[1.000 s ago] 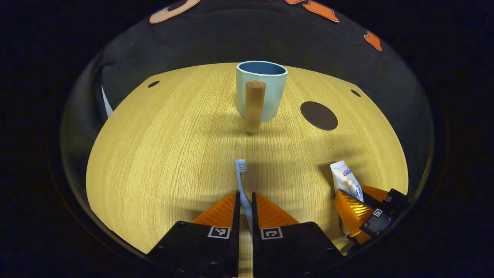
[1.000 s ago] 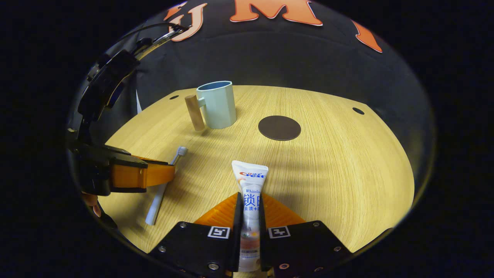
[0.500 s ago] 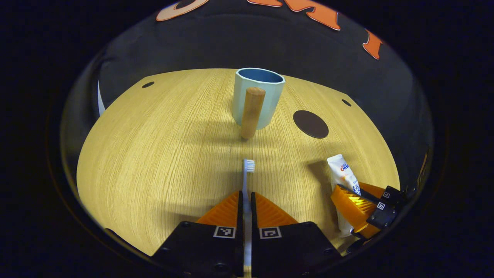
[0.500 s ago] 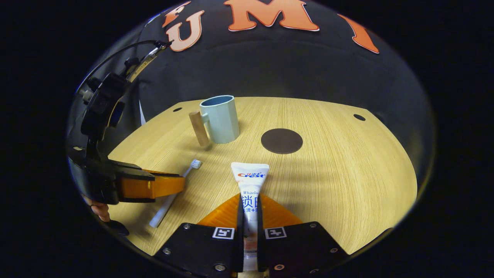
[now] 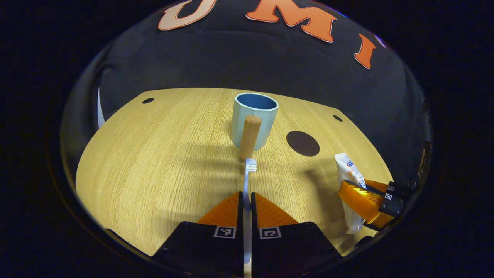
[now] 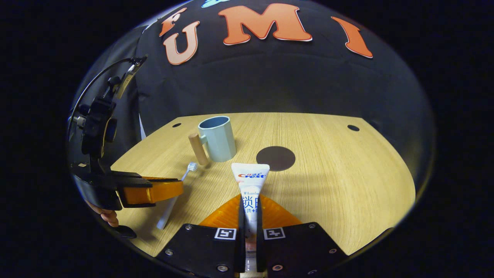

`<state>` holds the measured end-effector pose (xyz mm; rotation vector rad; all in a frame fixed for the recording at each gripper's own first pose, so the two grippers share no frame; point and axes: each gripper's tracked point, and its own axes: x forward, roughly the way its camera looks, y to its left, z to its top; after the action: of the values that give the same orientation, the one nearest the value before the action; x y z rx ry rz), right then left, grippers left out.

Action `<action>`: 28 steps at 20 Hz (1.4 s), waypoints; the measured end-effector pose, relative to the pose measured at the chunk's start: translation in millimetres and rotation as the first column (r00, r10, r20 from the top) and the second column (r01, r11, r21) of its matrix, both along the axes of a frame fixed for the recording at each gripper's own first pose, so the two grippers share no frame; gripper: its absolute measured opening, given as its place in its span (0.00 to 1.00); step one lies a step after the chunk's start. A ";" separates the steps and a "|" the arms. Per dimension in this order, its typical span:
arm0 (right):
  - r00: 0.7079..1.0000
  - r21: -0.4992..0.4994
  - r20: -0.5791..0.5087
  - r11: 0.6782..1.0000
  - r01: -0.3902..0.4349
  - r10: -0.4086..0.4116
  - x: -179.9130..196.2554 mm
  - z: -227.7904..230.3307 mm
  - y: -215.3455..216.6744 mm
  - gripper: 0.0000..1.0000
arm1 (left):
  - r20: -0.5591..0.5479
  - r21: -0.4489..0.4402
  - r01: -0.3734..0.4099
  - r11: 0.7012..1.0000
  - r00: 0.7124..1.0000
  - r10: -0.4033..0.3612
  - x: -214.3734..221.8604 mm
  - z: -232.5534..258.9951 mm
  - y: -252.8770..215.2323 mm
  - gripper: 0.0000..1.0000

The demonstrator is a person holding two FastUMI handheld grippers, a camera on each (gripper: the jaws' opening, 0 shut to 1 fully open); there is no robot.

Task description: Put the toothbrush and toothpaste on the desktop into the cup, then pick up the cup and place it on the coaster on the desktop.

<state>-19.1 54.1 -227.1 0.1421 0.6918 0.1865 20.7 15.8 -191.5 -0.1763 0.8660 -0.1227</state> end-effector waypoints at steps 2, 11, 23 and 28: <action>0.999 -0.002 0.037 1.000 0.016 -0.016 4.5 10.3 -3.4 0.11 | 0.052 0.001 0.001 1.000 0.999 -0.001 1.1 -1.5 8.7 0.08; 0.987 -0.038 0.161 0.999 0.016 -0.010 15.8 55.6 -10.0 0.11 | 0.281 0.018 0.017 1.000 0.959 -0.021 13.9 15.9 18.5 0.07; 0.955 -0.022 0.297 0.999 0.023 -0.016 31.6 108.8 -9.3 0.11 | 0.409 -0.062 0.003 0.998 0.912 0.022 28.5 59.9 34.6 0.07; 0.937 0.014 0.347 1.000 0.027 -0.030 41.5 129.2 -8.5 0.11 | 0.458 -0.069 -0.001 0.998 0.888 0.033 39.7 88.2 41.7 0.07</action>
<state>22.3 45.7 -97.9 0.1233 0.3358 0.1810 60.4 57.5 -103.3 -0.2073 0.3853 -0.1695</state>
